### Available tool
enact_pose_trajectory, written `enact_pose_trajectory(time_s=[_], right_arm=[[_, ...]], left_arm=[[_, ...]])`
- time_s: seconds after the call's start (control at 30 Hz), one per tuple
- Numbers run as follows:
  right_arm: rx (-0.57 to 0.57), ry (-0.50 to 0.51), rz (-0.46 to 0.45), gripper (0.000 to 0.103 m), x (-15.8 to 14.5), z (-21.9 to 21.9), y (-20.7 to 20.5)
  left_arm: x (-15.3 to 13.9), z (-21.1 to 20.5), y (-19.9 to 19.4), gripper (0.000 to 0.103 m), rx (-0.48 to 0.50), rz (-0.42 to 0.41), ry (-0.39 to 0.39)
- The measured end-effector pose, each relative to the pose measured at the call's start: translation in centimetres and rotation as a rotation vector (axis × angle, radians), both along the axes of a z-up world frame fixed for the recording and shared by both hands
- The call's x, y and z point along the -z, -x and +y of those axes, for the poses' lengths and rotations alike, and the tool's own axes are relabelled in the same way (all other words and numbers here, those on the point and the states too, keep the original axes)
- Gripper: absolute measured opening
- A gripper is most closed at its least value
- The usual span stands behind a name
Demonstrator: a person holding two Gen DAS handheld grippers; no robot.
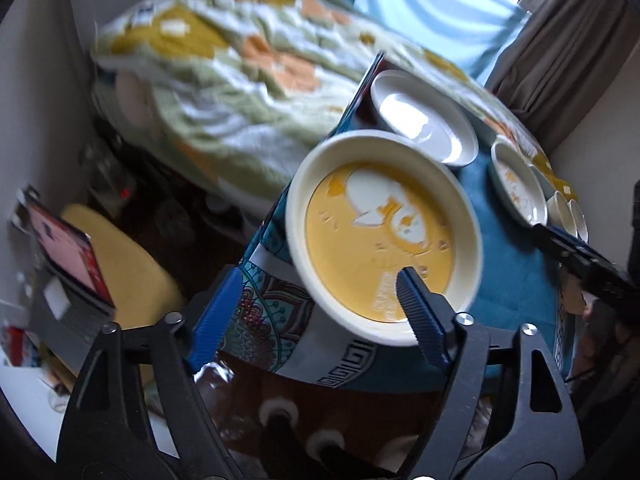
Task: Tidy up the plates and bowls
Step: 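Reach down and grip the rim of the large yellow duck plate with both grippers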
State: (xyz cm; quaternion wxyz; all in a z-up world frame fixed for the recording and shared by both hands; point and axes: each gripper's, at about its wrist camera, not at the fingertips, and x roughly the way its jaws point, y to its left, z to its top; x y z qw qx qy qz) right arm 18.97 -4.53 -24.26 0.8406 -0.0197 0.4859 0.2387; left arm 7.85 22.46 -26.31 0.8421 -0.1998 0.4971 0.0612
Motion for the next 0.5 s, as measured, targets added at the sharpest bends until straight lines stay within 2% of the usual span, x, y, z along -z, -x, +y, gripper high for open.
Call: enact_pose_trajectory(time_s=[0.1, 0.17, 0.33, 0.5], right_arm=[[-0.043, 0.029, 0.056, 0.080, 2.4, 1.7, -1.1], [-0.065, 0.026, 0.084, 0.072, 3.7, 2.6, -1.7], [-0.088, 0.032, 0.115, 0.067, 5.3, 3.9, -2.7], [-0.079, 0.042, 0.143, 0.052, 6.1, 4.2, -3.8]], left_arm=[[2.6, 0.9, -1.5, 0.069, 0.027, 0.034, 0.051], [3.4, 1.0, -2.2, 0.065, 0.046, 0.043, 0.077], [4.3, 1.2, -3.7, 0.060, 0.082, 0.059, 0.108], [5.2, 1.3, -5.0, 0.043, 0.112, 0.082, 0.135]])
